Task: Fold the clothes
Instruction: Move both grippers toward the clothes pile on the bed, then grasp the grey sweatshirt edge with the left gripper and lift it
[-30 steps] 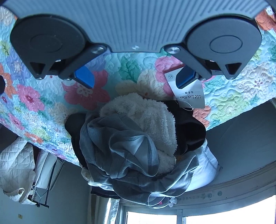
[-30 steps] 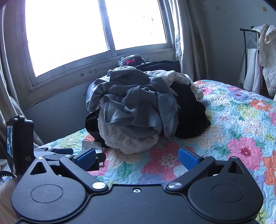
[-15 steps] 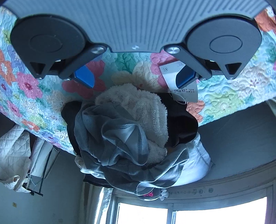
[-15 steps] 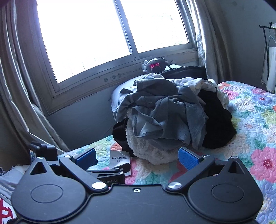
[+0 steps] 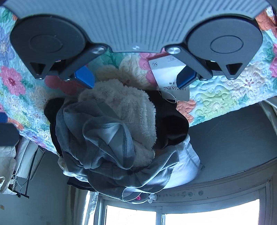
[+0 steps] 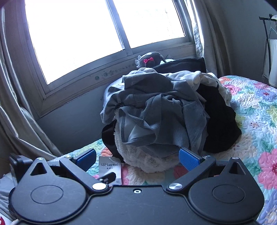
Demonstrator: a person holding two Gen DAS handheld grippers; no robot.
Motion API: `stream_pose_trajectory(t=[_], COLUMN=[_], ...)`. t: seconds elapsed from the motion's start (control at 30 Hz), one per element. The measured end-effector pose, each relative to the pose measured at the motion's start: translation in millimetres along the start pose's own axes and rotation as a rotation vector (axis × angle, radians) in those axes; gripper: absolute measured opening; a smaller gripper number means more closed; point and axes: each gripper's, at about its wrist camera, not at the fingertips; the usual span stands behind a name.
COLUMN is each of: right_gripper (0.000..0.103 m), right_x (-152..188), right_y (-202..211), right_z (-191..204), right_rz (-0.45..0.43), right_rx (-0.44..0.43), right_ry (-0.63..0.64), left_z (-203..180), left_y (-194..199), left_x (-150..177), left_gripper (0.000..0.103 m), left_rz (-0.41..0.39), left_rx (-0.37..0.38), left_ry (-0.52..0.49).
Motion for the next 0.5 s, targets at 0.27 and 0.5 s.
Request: stream_pose_trajectory(t=[0.27, 0.5], right_gripper=[0.103, 0.103], right_x=[20, 27], right_y=[-22, -33], right_z=[-37, -50], right_rz=[0.049, 0.034], right_rx=[-0.022, -0.044], right_ry=[-0.065, -0.092], left_z=[-5, 15], left_y=[-33, -55], left_x=[-11, -17], left_gripper=[0.102, 0.103], left_rz=[-0.028, -0.058], left_rx=[-0.008, -0.034], left_ry=[0.025, 0.040])
Point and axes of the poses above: each gripper's, at about its wrist camera, not at the fingertips, and y roughly against the way its jaws point, z to its left, x to its underside, and after that the axes turned 13 degrees about -z, right-handed
